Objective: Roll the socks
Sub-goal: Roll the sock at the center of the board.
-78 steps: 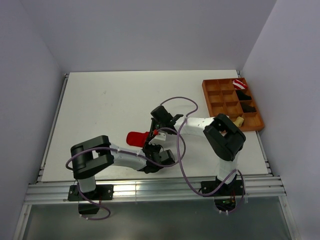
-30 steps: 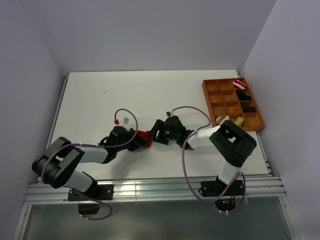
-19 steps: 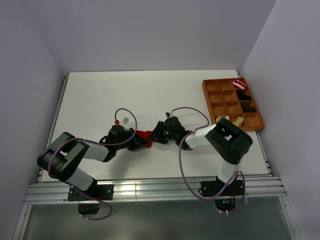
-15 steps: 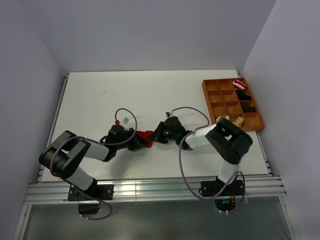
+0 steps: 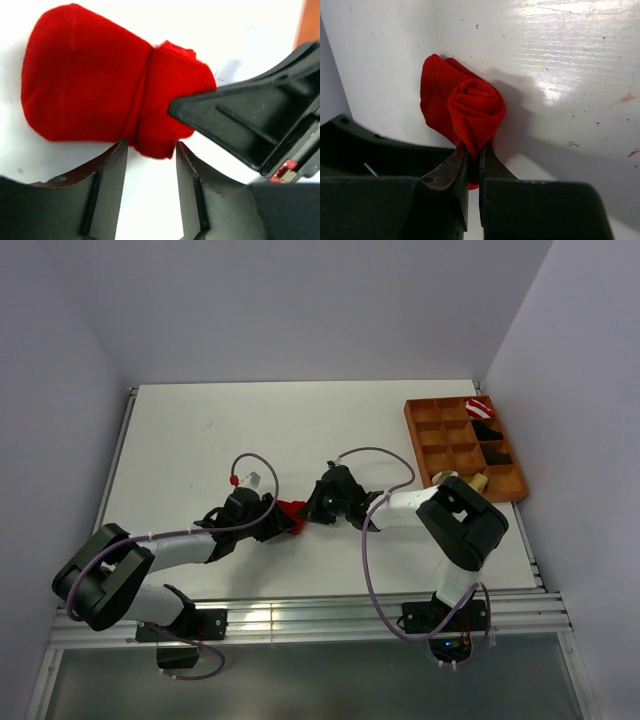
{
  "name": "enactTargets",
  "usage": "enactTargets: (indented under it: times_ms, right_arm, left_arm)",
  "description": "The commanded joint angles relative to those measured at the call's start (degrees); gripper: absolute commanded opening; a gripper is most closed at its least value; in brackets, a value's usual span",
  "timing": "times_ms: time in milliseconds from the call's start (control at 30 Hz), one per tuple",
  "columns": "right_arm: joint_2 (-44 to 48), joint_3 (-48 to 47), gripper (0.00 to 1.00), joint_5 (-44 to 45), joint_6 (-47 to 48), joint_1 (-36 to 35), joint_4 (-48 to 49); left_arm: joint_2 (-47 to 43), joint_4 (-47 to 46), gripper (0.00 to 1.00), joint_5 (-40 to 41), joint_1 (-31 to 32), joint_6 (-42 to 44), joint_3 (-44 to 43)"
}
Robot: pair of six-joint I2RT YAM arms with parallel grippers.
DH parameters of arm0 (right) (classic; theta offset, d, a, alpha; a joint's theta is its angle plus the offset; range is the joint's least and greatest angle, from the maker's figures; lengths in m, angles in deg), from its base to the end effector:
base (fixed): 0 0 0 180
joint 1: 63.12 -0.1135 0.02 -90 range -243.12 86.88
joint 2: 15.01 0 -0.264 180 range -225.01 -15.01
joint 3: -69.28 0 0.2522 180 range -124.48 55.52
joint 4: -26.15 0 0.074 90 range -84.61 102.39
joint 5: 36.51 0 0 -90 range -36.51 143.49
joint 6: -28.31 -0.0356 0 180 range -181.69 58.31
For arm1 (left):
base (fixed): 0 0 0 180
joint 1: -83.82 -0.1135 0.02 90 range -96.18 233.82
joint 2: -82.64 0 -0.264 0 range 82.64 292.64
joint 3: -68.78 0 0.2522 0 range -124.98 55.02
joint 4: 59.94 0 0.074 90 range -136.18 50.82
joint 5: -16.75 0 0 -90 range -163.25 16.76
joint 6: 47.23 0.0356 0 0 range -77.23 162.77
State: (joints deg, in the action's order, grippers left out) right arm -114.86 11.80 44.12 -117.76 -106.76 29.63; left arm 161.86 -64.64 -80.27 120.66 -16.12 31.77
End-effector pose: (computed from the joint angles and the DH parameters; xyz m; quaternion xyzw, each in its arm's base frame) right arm 0.2395 0.2364 0.1351 0.0623 0.8977 0.3762 0.2209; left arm 0.1928 -0.1499 0.1368 -0.1446 0.8839 -0.3642 0.2554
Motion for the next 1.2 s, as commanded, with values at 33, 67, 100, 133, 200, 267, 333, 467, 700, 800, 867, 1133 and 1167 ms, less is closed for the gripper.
enactTargets:
  times_ms: [33,67,100,133,200,267,333,467,700,800,867,1133,1167]
  right_arm:
    - [1.42,-4.34,0.00,4.09,2.81,-0.39,-12.21]
    - [1.15,-4.87,0.00,4.18,2.90,-0.48,-14.14]
    - [1.07,-5.92,0.00,4.09,2.99,-0.57,-14.85]
    - [0.89,-6.46,0.00,3.92,2.99,-0.66,-15.56]
    - [0.28,-7.69,0.00,3.48,3.08,-0.66,-16.79]
    - [-0.16,-8.39,0.00,2.87,3.16,-0.75,-18.01]
    - [-0.60,-8.74,0.00,2.60,3.16,-0.84,-18.55]
    - [-1.31,-9.27,0.00,1.54,3.25,-0.92,-18.90]
    - [-1.57,-9.80,0.00,0.40,3.69,-0.92,-18.64]
    - [-1.83,-9.71,0.00,-0.30,3.60,-0.92,-18.29]
    - [-2.01,-9.80,0.00,-0.65,3.60,-0.92,-18.20]
    - [-2.54,-10.15,0.00,-1.18,3.96,-0.92,-18.55]
    - [-2.63,-10.15,0.00,-1.44,3.87,-0.92,-18.38]
  left_arm:
    - [-4.16,15.98,0.50,22.51,10.05,4.57,-6.54]
    - [-4.94,17.56,0.52,25.80,12.27,5.53,-7.68]
    - [-5.21,20.80,0.53,28.62,14.21,6.07,-9.78]
    - [-5.48,21.79,0.54,35.09,17.70,6.59,-10.76]
    - [-5.13,24.33,0.55,40.57,20.89,8.09,-13.05]
    - [-3.64,25.66,0.56,48.13,25.37,9.14,-15.24]
    - [-0.58,26.63,0.56,54.71,29.75,10.81,-16.82]
    - [6.46,30.75,0.57,62.89,35.31,11.08,-23.23]
    - [14.73,35.24,0.58,69.24,38.22,11.70,-28.61]
    - [17.01,34.72,0.59,70.65,38.22,13.01,-29.40]
    - [18.95,34.46,0.59,70.92,38.22,13.89,-30.10]
    - [25.01,33.83,0.58,70.14,37.61,13.99,-31.33]
    - [25.37,34.45,0.57,69.87,37.26,13.20,-31.60]
